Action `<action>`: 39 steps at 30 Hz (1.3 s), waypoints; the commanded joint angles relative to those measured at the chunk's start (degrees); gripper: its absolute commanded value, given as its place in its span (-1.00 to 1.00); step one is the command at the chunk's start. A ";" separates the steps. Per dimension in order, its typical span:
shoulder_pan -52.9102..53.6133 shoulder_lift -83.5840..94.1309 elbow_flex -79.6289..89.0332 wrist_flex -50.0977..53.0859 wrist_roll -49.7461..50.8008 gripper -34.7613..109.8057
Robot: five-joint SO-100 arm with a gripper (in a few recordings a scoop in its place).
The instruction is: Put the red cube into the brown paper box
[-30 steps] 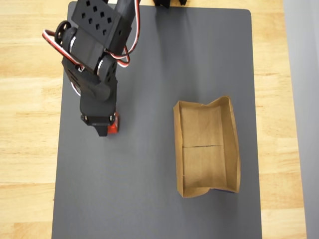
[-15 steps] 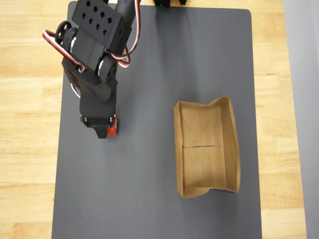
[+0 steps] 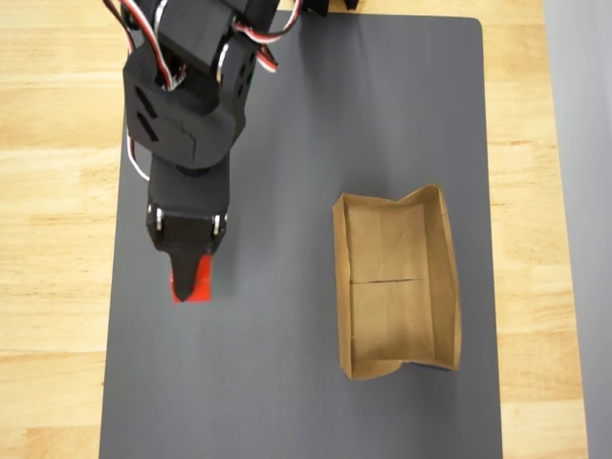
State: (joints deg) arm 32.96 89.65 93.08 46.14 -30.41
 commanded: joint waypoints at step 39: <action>-28.56 17.40 4.75 16.00 21.36 -0.52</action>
State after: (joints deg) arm 4.57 107.67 100.46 61.88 -8.70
